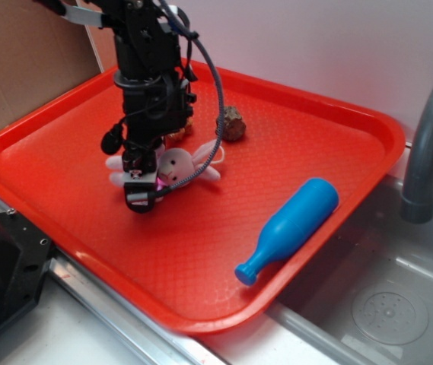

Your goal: Grab the pink bunny.

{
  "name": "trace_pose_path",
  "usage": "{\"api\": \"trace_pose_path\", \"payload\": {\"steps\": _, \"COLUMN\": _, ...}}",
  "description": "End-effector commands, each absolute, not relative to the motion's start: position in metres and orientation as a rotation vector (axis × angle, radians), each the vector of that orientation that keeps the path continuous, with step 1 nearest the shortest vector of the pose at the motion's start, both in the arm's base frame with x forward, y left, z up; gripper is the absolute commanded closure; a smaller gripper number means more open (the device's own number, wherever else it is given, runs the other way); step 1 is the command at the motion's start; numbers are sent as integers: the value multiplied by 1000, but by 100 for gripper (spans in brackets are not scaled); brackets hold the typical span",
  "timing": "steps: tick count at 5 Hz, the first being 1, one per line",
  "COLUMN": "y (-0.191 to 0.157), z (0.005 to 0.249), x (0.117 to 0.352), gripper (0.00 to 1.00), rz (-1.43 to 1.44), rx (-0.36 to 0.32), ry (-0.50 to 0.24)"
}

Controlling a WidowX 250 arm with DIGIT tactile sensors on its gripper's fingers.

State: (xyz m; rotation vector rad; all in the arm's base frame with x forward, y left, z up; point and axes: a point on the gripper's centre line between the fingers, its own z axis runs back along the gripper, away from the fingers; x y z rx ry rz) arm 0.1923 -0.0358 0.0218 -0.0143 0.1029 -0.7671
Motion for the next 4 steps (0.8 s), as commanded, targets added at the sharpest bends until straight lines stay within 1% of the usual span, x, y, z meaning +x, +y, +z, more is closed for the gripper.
{"api": "trace_pose_path", "payload": {"steps": 1, "y": -43, "z": 57, "x": 191, "gripper": 100, "rz": -792, "rx": -4, "ry": 28}}
{"api": "trace_pose_path", "payload": {"steps": 2, "y": -36, "z": 106, "x": 170, "gripper": 100, "rz": -589, "rx": 7, "ry": -72}}
{"api": "trace_pose_path", "payload": {"steps": 3, "y": -24, "z": 156, "x": 152, "gripper": 100, "rz": -338, "rx": -14, "ry": -129}}
{"api": "trace_pose_path", "payload": {"steps": 4, "y": -24, "z": 190, "x": 150, "gripper": 100, "rz": -86, "rx": -37, "ry": -129}}
